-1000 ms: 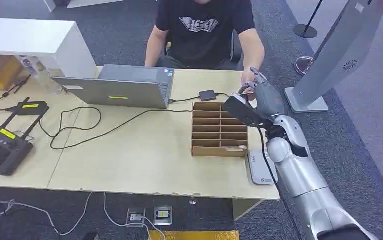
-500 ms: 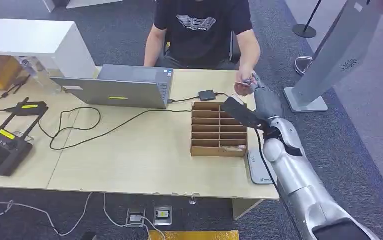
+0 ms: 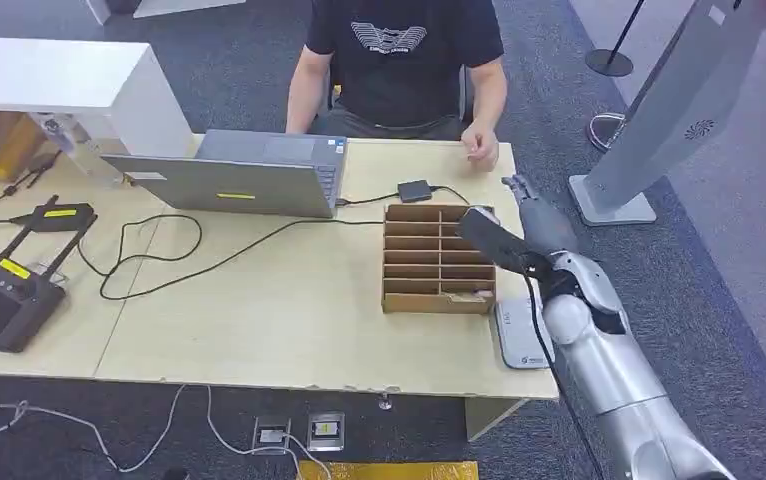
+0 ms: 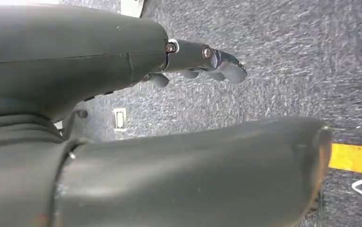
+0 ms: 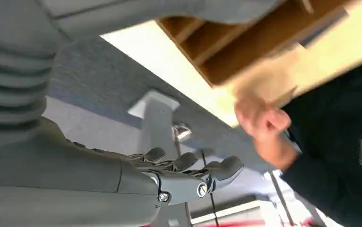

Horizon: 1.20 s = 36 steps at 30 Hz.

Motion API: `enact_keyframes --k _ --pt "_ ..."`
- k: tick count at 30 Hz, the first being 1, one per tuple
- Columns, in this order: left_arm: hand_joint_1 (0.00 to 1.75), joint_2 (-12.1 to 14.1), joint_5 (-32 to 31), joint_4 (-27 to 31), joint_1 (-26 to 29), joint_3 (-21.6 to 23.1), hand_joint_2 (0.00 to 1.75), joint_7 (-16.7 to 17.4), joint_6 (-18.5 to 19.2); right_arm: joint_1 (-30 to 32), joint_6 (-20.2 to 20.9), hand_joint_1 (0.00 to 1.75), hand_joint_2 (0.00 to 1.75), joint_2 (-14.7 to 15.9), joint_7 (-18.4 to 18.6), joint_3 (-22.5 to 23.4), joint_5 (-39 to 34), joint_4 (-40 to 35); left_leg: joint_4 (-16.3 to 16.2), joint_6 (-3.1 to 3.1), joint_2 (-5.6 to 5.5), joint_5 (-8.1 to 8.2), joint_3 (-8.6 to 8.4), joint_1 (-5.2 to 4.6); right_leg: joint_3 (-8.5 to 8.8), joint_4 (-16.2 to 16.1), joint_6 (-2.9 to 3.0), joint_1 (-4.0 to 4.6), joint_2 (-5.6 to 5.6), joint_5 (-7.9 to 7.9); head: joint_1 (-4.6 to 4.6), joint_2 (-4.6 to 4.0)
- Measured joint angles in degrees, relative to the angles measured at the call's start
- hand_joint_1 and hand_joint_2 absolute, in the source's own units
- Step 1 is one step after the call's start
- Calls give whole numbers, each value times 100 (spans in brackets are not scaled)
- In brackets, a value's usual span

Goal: Pass the card to the sensor for recognition and then transmit it.

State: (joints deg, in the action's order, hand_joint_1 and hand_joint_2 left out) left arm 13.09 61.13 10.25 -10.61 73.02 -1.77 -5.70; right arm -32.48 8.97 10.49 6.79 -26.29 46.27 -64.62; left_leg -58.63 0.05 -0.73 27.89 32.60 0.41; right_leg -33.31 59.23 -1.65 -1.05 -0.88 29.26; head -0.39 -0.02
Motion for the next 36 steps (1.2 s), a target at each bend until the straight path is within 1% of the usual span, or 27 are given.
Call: enact_keyframes --k 2,3,7,10,14,19,20,22,23,27,29,30,33,36 --pt "0 2 22 0 15 0 0 17 11 235 264 0 0 105 207 39 -4 -487 0 0 0 0 1 0 0 0 0 0 1 0 2 0" --pt "0 2 37 0 17 -2 0 26 4 323 388 0 175 170 276 44 37 -721 0 0 1 1 0 0 -2 0 0 0 2 0 0 0" --pt "0 -7 144 0 19 -17 0 136 -96 626 753 0 175 422 521 37 332 -1532 0 0 4 1 -2 0 1 -1 0 0 3 0 0 0" --pt "0 -26 223 0 20 -28 0 184 -210 885 884 0 175 542 665 24 450 -2081 0 0 7 1 -2 0 0 0 5 0 4 -3 0 0" --pt "0 -57 278 0 18 -44 0 188 -286 1115 895 0 175 691 731 22 585 -2615 1 0 14 1 -4 0 0 -1 6 0 5 -4 2 0" --pt "0 -94 334 0 17 -83 0 197 -363 1481 768 0 175 802 803 -26 875 -3066 1 0 16 1 -4 0 0 -1 7 0 9 -4 0 0" --pt "0 -107 345 0 16 -103 0 219 -389 1540 676 0 175 811 818 -44 973 -3109 1 -1 20 1 -4 0 0 -1 7 0 13 -4 2 0" --pt "0 -149 380 2 13 -140 0 310 -472 1676 227 0 175 820 781 -182 1312 -3157 1 -6 20 5 -4 1 1 -1 8 1 13 -3 2 0" --pt "0 -175 396 2 13 -155 0 345 -518 1751 -16 0 175 826 694 -275 1399 -3153 2 -6 20 5 -3 1 0 -1 8 0 13 -3 0 0" --pt "0 -269 415 4 4 -184 0 437 -619 1832 -881 0 175 868 401 -603 1497 -2904 2 -6 23 5 -3 1 0 -1 9 1 16 -2 4 0" --pt "0 -302 378 7 4 -205 0 481 -569 1860 -1186 0 175 872 335 -762 1512 -2692 2 -6 23 5 -2 2 0 0 9 2 16 -2 2 0" --pt "0 -299 352 7 3 -205 0 496 -489 1865 -1265 0 175 870 322 -833 1515 -2610 2 -6 23 5 -1 2 0 0 9 2 16 -2 0 0" --pt "0 -179 289 7 -6 -205 0 500 -168 1843 -1474 0 175 866 294 -1003 1517 -2331 2 -6 22 5 -1 7 0 0 10 7 15 -2 7 0" --pt "0 -83 275 4 -14 -205 0 500 -87 1840 -1527 0 175 866 278 -1145 1519 -2115 2 -7 23 6 -1 7 0 1 11 7 17 -1 0 0"
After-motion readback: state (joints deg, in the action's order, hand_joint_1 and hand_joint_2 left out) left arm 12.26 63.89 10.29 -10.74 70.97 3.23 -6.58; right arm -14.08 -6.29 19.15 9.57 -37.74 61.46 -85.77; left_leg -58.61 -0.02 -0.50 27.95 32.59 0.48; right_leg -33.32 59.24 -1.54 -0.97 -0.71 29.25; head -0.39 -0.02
